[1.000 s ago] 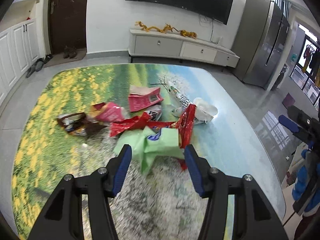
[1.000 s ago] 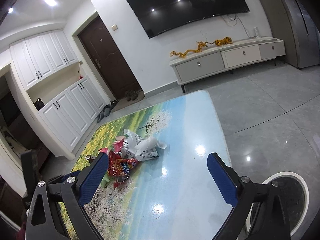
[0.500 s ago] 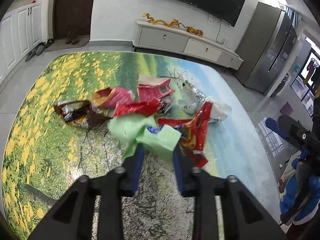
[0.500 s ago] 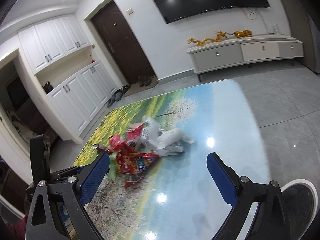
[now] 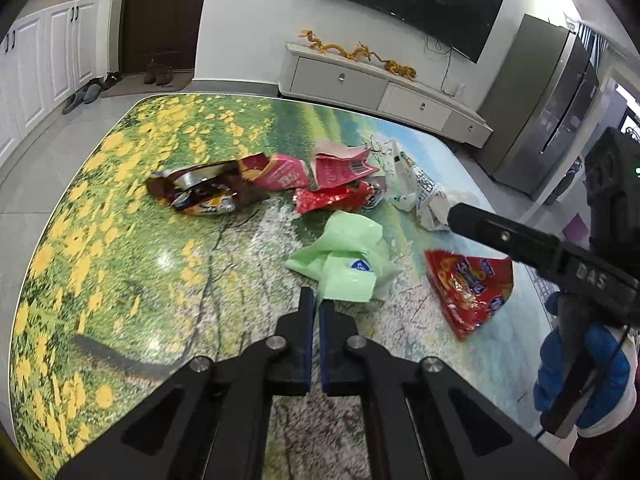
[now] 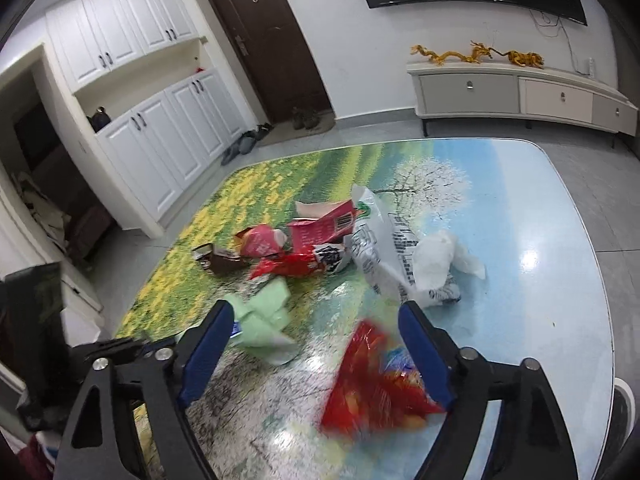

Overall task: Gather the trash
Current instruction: 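Grasp the green paper with the left tool while the right tool grasps a red snack wrapper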

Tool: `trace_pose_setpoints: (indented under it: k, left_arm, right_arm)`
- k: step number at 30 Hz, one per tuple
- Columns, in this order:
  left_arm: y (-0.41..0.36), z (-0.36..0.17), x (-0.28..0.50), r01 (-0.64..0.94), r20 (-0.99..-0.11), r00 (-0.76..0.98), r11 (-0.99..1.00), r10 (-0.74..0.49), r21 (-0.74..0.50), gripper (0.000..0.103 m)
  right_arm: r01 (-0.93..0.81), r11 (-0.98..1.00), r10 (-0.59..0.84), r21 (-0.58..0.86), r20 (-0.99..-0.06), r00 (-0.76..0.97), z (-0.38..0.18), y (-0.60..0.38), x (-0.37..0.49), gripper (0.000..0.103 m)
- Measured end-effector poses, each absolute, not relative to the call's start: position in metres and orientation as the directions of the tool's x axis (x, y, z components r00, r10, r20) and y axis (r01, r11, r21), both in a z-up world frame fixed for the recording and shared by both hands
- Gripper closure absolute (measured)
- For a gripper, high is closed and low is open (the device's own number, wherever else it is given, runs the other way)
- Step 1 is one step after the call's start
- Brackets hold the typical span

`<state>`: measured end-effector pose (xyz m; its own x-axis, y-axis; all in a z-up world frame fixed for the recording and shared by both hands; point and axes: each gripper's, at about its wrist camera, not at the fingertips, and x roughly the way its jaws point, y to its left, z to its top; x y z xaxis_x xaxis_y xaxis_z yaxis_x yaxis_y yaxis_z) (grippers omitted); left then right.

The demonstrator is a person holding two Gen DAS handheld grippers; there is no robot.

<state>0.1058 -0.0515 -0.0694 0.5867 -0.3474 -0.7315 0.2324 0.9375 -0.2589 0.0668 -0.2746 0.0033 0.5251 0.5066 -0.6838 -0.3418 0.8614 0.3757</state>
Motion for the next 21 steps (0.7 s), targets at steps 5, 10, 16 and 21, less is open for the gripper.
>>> trace_pose_setpoints:
  k: [5,10,16,21]
  left_arm:
    - [-0.037,-0.07,0.097,0.214,-0.727,0.593,0.938,-0.347,-0.273,0.101]
    - [-0.027,-0.07,0.086,0.199,-0.72,0.598,0.935,-0.353,-0.294,0.101]
    - [-0.026,-0.063,0.072,0.206,-0.71,0.601,0.93,-0.366,-0.305,0.101]
    - [-0.026,-0.047,0.06,0.22,-0.688,0.62,0.925,-0.378,-0.31,0.102]
  right_arm:
    - [-0.324,0.87,0.492,0.372,-0.691,0.53,0.0,-0.286,0.06,0.025]
    - [-0.332,0.881,0.469,0.337,-0.714,0.52,-0.004,-0.297,0.042,0.025]
    - [-0.351,0.884,0.455,0.31,-0.742,0.492,-0.014,-0.3,0.034,0.074]
    - [-0.375,0.865,0.49,0.333,-0.721,0.489,-0.007,-0.305,0.025,0.093]
